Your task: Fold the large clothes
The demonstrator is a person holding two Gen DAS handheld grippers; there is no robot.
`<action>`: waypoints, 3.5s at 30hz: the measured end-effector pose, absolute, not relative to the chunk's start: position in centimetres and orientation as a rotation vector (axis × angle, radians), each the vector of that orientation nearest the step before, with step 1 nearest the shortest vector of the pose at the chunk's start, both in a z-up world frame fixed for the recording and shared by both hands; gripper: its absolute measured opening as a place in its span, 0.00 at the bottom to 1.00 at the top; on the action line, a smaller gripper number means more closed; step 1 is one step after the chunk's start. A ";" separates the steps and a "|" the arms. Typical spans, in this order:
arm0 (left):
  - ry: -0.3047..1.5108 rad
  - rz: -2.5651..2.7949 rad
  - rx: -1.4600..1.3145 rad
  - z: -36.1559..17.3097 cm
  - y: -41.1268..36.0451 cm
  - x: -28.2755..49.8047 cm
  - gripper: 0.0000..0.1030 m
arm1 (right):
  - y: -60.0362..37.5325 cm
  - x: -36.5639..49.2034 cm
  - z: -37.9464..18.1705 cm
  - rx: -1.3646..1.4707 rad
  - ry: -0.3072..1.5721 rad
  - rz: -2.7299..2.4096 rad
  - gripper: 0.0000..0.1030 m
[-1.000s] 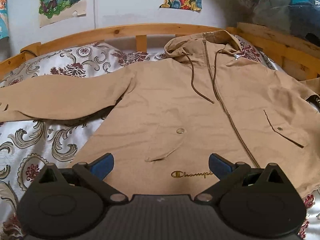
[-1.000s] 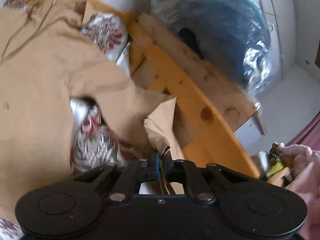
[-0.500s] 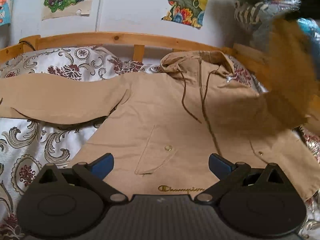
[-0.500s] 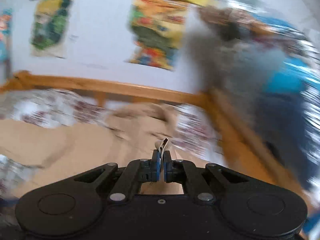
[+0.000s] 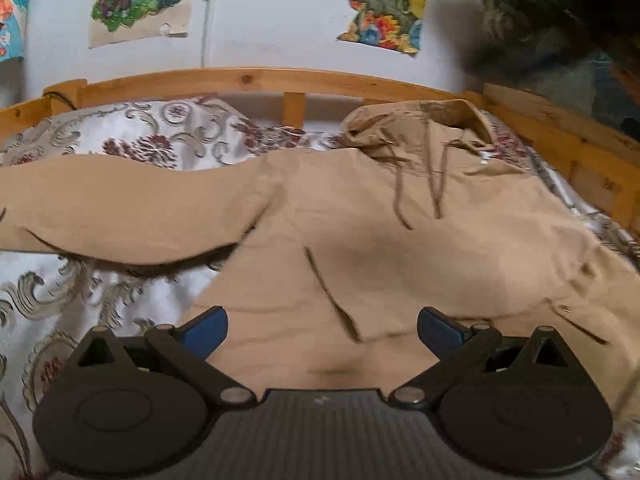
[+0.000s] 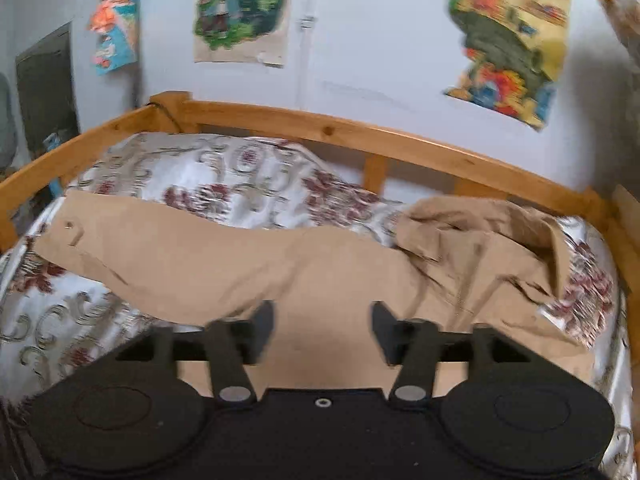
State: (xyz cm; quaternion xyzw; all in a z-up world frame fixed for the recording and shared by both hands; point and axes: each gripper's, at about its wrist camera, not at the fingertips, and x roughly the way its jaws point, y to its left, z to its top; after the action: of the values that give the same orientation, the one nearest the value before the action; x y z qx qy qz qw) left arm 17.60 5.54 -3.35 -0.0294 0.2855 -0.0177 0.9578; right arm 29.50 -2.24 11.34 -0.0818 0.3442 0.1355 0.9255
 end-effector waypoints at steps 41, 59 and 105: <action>0.659 0.189 -0.111 -3.7 10.4 20.9 0.99 | -19.3 24.1 -3.6 -0.117 0.750 -0.337 0.44; 0.430 0.753 -0.643 -0.7 32.0 18.4 0.79 | -10.3 15.8 -0.7 -0.076 0.666 -0.015 0.83; 0.666 -0.609 -0.192 -3.7 -7.9 23.7 0.47 | -19.5 4.2 -2.6 -0.004 0.603 -0.175 0.87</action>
State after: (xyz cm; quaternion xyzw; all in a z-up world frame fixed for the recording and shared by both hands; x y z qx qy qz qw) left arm 23.71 -7.88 -3.74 -0.0928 0.3211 -0.2939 0.8955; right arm 4.20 -19.51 -2.56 -0.0018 0.2964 -0.0859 0.9512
